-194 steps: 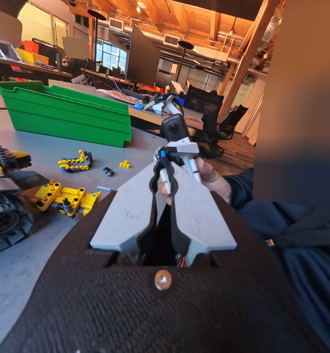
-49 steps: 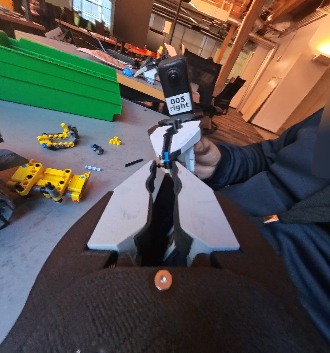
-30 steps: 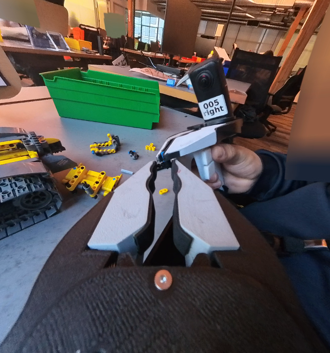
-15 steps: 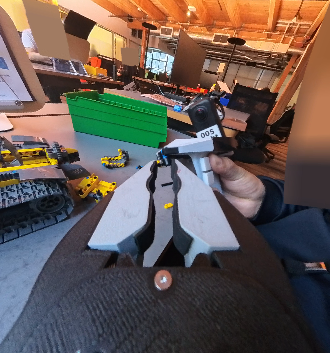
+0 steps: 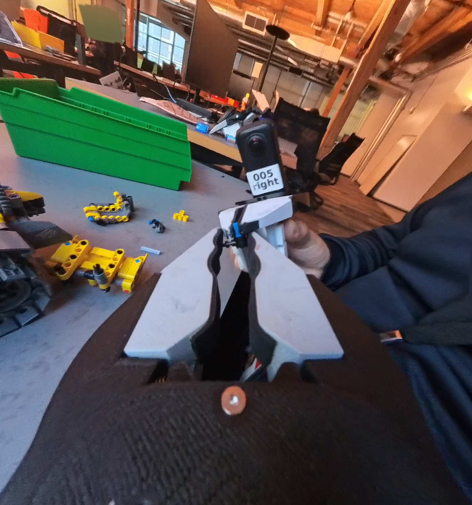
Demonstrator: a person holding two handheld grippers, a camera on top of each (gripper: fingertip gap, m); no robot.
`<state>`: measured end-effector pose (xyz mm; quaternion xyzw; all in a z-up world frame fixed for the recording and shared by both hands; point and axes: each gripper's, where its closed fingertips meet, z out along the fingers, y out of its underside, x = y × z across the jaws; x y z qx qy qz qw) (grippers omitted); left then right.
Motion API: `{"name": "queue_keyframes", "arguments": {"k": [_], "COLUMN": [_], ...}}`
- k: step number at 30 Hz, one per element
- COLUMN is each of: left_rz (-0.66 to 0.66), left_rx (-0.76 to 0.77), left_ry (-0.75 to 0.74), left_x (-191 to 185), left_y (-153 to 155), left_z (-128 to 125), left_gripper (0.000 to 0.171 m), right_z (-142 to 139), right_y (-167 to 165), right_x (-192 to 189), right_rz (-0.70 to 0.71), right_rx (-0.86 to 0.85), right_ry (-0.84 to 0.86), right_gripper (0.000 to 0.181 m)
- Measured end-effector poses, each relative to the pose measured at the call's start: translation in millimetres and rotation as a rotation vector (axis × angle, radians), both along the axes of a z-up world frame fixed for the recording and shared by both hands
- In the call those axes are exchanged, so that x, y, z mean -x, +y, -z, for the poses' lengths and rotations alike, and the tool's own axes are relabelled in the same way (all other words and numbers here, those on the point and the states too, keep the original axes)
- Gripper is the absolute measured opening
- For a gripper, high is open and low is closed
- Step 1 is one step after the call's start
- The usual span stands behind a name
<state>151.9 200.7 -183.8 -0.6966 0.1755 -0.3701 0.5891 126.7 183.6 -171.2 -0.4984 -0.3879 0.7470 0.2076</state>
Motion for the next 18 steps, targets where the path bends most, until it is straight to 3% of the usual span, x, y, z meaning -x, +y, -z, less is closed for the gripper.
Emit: {"name": "queue_keyframes", "arguments": {"k": [5, 10, 13, 14, 16, 18], "left_rz": [-0.002, -0.143, -0.224, -0.276, -0.244, -0.154], "left_rx": [-0.013, -0.088, -0.178, -0.187, -0.19, -0.15], "left_ry": [0.005, -0.051, 0.069, 0.106, 0.244, 0.235], "left_x": [0, 8, 14, 20, 5, -20], "left_y": [-5, 5, 14, 18, 15, 11], "left_z": [0, -13, -27, -28, -4, 6], "left_gripper": [0.014, 0.013, 0.013, 0.0, 0.0, 0.0], "right_z": [-1, -13, -29, -38, -63, -74], "right_y": [-4, 5, 16, 19, 52, 65], "right_x": [-1, 5, 8, 9, 3, 6], "right_rz": [0.011, 0.073, 0.093, 0.081, 0.145, 0.156], "right_rx": [-0.017, 0.062, 0.164, 0.221, 0.334, 0.195], "right_ry": [0.001, 0.06, 0.114, 0.149, 0.247, 0.225], "right_gripper": [0.0, 0.0, 0.0, 0.0, 0.0, 0.0]}}
